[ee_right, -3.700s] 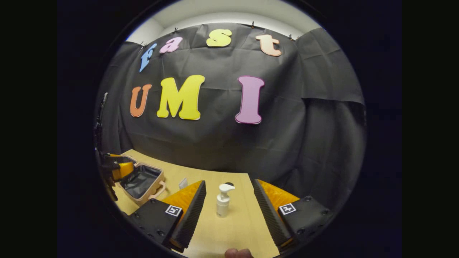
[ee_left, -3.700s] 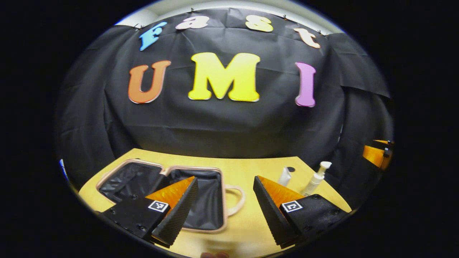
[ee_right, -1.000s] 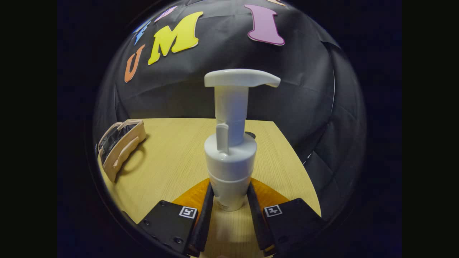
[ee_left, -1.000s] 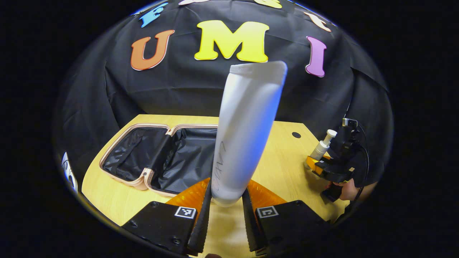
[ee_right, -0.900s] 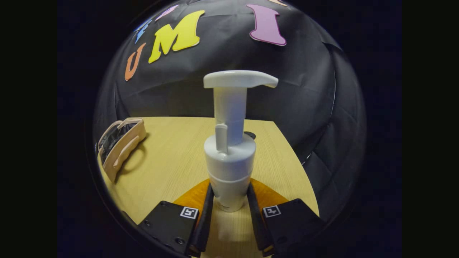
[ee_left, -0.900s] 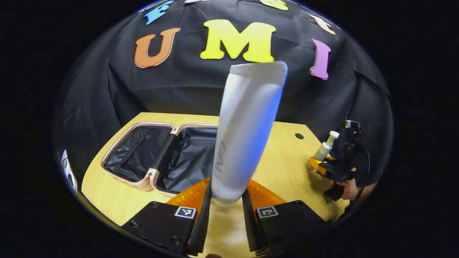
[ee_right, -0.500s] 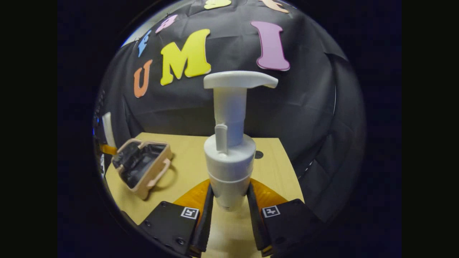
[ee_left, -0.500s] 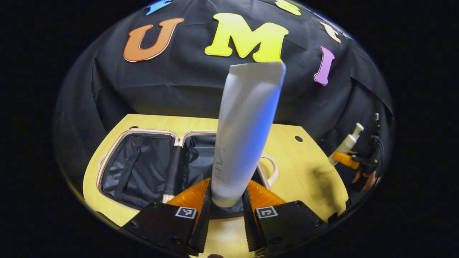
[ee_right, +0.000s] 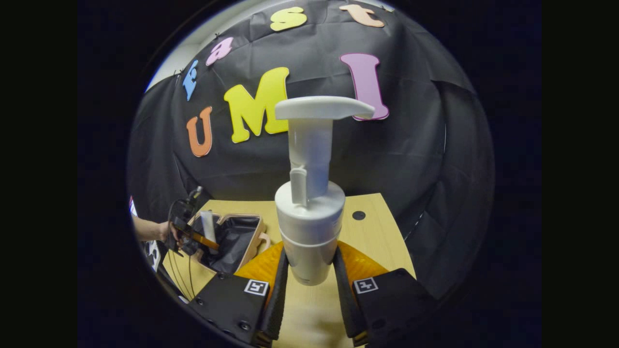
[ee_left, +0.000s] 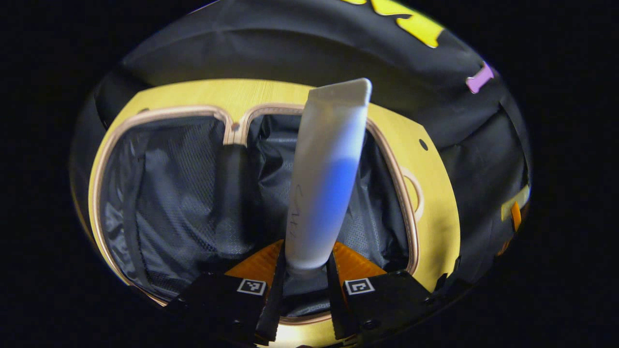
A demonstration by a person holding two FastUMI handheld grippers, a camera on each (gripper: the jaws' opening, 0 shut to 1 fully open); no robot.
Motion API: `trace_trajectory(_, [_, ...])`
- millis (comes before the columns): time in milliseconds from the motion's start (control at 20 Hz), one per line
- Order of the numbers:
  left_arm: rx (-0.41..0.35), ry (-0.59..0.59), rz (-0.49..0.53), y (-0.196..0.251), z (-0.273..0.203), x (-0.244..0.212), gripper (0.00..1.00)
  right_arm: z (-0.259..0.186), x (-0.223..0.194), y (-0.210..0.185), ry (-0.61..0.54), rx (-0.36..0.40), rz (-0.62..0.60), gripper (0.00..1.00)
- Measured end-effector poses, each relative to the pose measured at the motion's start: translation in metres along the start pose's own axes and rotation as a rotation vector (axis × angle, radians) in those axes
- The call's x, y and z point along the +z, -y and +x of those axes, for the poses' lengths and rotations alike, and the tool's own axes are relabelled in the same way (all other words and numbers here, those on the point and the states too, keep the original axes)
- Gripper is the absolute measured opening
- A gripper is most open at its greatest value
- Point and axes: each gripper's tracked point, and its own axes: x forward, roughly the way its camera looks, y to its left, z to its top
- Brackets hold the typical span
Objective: First open the suitcase, pack the skin care products into it, and then close the suitcase.
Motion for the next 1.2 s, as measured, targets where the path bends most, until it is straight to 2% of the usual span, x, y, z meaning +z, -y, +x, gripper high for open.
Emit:
trace_trajectory(100, [0.014,-0.064,-0.005,0.001,0.010,-0.001,0.45,-0.006,0.002,-0.011,-0.002,0.012,-0.013,0.47])
trace_trajectory(300, [0.113,-0.178,0.016,-0.005,0.021,-0.010,0.45,-0.009,0.003,-0.033,-0.012,0.054,-0.050,0.45])
trace_trajectory(500, [0.149,-0.218,-0.010,-0.003,0.024,-0.022,0.45,-0.003,0.001,-0.064,-0.045,0.126,-0.094,0.47])
trace_trajectory(550, [0.141,-0.218,-0.026,0.001,0.021,-0.024,0.50,0.000,0.001,-0.074,-0.058,0.149,-0.111,0.47])
trace_trajectory(600, [0.124,-0.210,-0.047,0.004,0.017,-0.028,0.59,0.002,0.000,-0.083,-0.069,0.174,-0.124,0.47])
trace_trajectory(700, [0.100,-0.161,-0.083,0.013,0.000,-0.029,0.61,0.011,0.002,-0.106,-0.084,0.229,-0.145,0.47])
trace_trajectory(750, [0.089,-0.119,-0.104,0.016,-0.011,-0.028,0.77,0.016,0.003,-0.118,-0.092,0.255,-0.158,0.47])
trace_trajectory(850, [0.052,0.001,-0.162,0.022,-0.041,-0.030,0.88,0.032,-0.001,-0.143,-0.120,0.307,-0.185,0.47])
trace_trajectory(900, [0.038,0.066,-0.186,0.025,-0.056,-0.033,0.88,0.042,-0.004,-0.158,-0.143,0.329,-0.197,0.47])
trace_trajectory(1000, [0.066,0.196,-0.186,0.016,-0.082,-0.046,0.91,0.065,-0.017,-0.191,-0.218,0.381,-0.213,0.47])
trace_trajectory(1100, [0.135,0.300,-0.178,0.011,-0.108,-0.065,0.93,0.090,-0.033,-0.228,-0.323,0.446,-0.202,0.47])
trace_trajectory(1200, [0.177,0.394,-0.202,0.010,-0.132,-0.077,0.93,0.112,-0.050,-0.256,-0.419,0.473,-0.180,0.47])
